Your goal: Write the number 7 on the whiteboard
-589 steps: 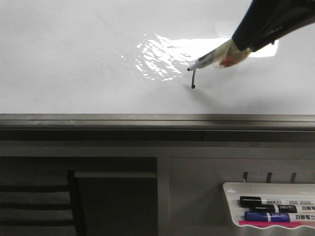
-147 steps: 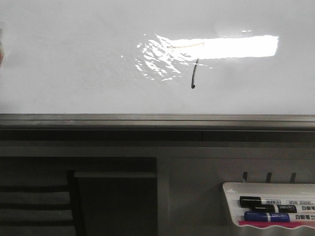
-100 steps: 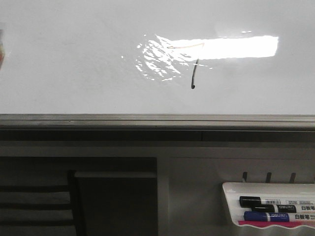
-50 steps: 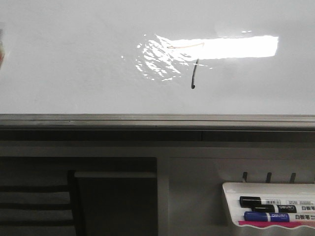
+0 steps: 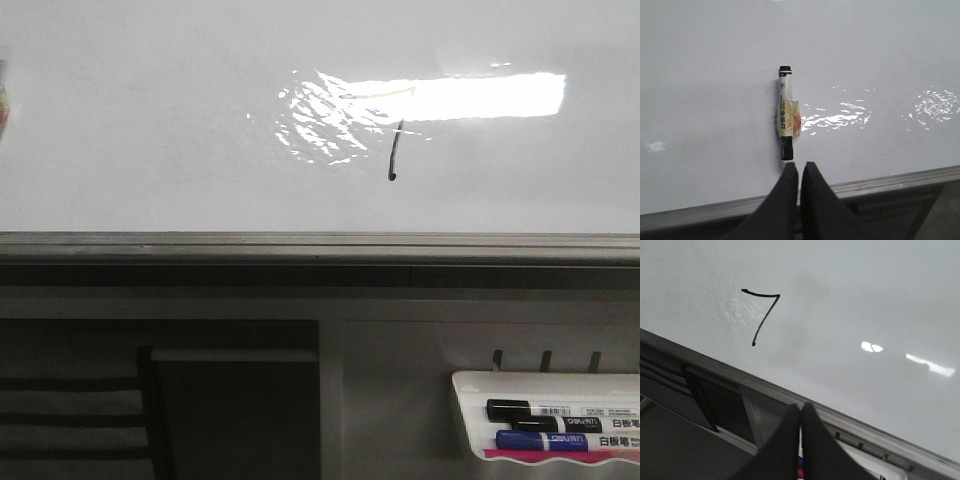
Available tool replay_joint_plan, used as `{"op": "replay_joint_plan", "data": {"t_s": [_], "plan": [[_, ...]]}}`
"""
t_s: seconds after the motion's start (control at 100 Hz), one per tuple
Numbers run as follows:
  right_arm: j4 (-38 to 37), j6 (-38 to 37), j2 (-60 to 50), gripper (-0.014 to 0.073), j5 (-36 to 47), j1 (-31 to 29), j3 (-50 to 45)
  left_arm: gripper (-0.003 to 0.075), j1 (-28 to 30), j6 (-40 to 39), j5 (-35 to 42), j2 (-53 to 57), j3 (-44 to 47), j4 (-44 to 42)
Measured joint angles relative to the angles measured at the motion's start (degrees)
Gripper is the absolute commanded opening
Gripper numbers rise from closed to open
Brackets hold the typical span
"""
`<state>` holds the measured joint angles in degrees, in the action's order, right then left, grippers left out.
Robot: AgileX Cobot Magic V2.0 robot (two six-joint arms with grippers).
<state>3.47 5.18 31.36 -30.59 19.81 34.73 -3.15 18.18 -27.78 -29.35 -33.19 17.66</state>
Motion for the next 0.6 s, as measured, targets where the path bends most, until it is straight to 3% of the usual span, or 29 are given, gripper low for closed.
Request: {"op": "replay_joint_plan", "data": {"t_s": [0.2, 0.6], "plan": [[0.0, -0.04, 0.0, -0.0071, 0.0, 0.0, 0.0, -0.002, 0.0, 0.0, 1.53, 2.46, 1.83, 0.09], [0.0, -0.13, 0.0, -0.0071, 0.0, 0.0, 0.0, -0.002, 1.46, -0.46, 6.17, 23.86, 18.33, -2.96]]}}
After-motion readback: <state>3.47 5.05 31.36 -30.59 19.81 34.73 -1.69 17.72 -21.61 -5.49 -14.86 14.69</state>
